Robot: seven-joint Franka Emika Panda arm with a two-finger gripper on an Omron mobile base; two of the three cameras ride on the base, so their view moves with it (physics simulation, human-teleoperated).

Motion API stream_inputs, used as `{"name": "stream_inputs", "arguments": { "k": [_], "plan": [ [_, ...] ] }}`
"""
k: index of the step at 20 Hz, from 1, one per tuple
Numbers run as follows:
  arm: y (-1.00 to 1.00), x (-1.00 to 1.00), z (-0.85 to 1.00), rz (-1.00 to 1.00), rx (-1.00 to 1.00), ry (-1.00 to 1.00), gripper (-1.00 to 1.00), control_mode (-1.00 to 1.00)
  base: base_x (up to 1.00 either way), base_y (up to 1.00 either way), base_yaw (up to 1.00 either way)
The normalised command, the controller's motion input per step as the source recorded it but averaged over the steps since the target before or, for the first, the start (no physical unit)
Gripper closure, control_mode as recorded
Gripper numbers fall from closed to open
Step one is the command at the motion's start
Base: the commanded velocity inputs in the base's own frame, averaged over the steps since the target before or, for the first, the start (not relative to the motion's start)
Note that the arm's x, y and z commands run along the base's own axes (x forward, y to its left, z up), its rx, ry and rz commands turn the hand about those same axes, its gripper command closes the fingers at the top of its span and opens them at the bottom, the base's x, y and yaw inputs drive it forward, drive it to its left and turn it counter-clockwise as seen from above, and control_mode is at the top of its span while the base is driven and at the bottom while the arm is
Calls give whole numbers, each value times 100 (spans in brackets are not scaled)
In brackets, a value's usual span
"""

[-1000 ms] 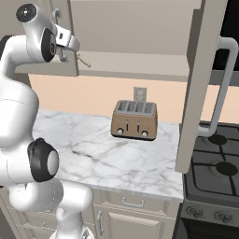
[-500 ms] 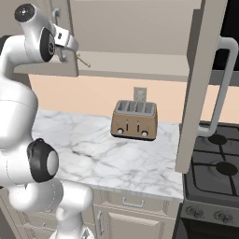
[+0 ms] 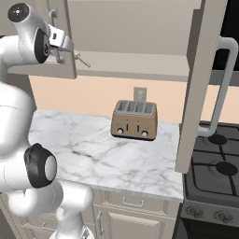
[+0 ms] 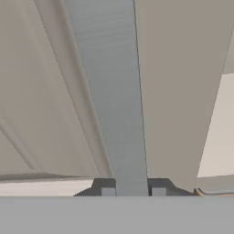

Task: Open the cabinet. Pick the dish brush and place it next to the sink. Then close the cabinet.

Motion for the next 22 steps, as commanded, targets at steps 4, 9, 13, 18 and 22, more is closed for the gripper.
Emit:
{"name": "stream_inputs", "arguments": {
  "k": [4,9,13,18,22],
  "plan": [
    [44,-25,0,4,0,0,100,-100,0,0,0],
    [46,-32,0,4,0,0,100,-100,0,0,0],
    [49,-40,0,5,0,0,100,-100,0,0,0],
    [54,-44,0,5,0,-6,100,-100,0,0,0],
    [56,-46,0,5,0,-7,100,-100,0,0,0]
  ]
}}
